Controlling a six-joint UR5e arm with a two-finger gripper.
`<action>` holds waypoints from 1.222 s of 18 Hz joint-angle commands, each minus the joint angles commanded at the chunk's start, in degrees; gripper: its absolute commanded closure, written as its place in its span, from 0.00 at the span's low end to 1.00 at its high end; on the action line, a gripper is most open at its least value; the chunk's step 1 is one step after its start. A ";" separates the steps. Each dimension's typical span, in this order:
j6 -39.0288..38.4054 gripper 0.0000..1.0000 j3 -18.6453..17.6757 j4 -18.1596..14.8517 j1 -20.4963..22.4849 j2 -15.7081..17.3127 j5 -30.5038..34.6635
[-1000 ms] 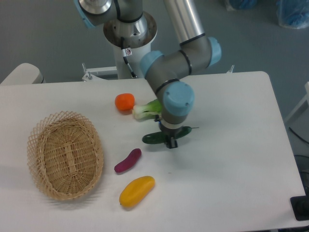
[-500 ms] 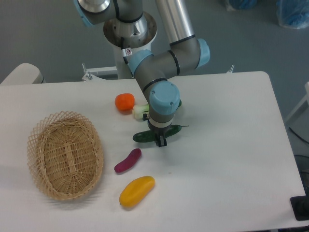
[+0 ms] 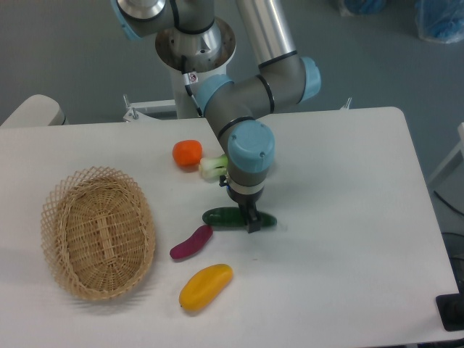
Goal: Place the cucumber on the table
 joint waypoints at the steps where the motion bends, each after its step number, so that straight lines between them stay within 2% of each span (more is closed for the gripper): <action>1: 0.00 0.00 1.75 -0.09 0.09 -0.88 0.00; 3: 0.00 0.00 5.09 -1.31 0.96 -2.46 0.00; 7: -0.35 0.00 14.84 -8.07 1.32 -7.03 0.00; 9: -0.61 0.00 18.80 -9.93 1.41 -9.14 0.00; 15: -0.79 0.00 26.37 -11.25 3.43 -13.71 -0.26; 16: -4.71 0.00 29.34 -12.30 3.34 -15.55 -0.18; 19: -9.83 0.00 32.44 -14.32 3.25 -17.40 -0.18; 22: -11.95 0.00 33.58 -14.86 3.25 -18.20 -0.70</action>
